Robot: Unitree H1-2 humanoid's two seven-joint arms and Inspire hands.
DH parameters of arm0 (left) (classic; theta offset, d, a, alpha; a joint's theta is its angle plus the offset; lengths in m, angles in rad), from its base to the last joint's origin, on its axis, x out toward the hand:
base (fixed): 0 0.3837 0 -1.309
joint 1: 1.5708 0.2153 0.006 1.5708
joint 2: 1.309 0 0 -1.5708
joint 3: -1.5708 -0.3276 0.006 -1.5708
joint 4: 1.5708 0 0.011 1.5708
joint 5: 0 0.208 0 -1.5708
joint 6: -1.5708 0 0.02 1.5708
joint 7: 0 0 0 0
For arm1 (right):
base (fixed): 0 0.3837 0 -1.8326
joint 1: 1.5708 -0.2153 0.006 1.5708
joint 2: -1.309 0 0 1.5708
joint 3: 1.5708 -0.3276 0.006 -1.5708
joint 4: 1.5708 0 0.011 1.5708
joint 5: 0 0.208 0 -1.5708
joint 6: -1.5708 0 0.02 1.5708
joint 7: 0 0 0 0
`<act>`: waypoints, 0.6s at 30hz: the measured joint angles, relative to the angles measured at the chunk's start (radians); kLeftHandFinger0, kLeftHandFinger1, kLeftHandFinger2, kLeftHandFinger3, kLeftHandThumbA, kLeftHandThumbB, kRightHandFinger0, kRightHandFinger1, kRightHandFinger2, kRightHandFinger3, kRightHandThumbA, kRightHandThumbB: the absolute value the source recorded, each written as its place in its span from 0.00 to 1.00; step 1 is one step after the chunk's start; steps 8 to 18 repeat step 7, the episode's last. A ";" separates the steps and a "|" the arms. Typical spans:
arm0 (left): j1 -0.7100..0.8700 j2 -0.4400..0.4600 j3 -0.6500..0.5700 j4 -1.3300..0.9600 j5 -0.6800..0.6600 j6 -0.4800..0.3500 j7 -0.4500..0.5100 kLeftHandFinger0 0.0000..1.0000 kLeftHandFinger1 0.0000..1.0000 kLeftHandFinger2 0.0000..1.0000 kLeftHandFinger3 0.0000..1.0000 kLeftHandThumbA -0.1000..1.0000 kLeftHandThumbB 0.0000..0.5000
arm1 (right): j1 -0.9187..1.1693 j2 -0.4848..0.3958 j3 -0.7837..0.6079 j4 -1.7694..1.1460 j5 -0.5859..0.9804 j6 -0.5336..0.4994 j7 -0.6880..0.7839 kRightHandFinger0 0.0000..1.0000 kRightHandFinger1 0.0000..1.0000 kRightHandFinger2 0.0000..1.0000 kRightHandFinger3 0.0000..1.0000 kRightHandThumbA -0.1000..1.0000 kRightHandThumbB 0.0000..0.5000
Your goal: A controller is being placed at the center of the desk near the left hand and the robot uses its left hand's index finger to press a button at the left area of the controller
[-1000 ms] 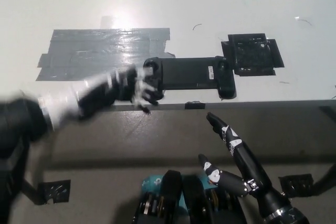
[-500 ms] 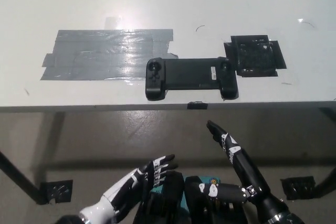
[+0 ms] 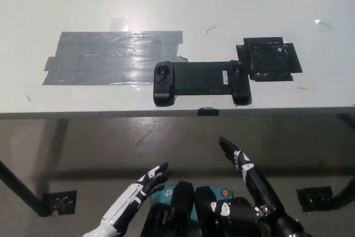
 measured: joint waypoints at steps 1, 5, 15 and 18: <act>0.002 -0.003 0.002 0.003 0.006 -0.016 0.013 1.00 1.00 1.00 1.00 1.00 0.34 | 0.000 0.001 0.000 0.001 0.000 0.000 0.000 1.00 1.00 1.00 1.00 0.99 0.58; 0.005 -0.017 0.015 0.016 0.023 -0.081 0.063 1.00 1.00 1.00 1.00 1.00 0.44 | 0.000 0.005 -0.001 0.002 0.000 -0.002 0.000 1.00 1.00 1.00 1.00 0.99 0.48; 0.005 -0.021 0.019 0.019 0.026 -0.100 0.076 1.00 1.00 1.00 1.00 1.00 0.45 | 0.000 0.008 -0.001 0.002 0.000 -0.003 -0.001 1.00 1.00 1.00 1.00 0.97 0.45; 0.005 -0.021 0.019 0.019 0.026 -0.100 0.076 1.00 1.00 1.00 1.00 1.00 0.45 | 0.000 0.008 -0.001 0.002 0.000 -0.003 -0.001 1.00 1.00 1.00 1.00 0.97 0.45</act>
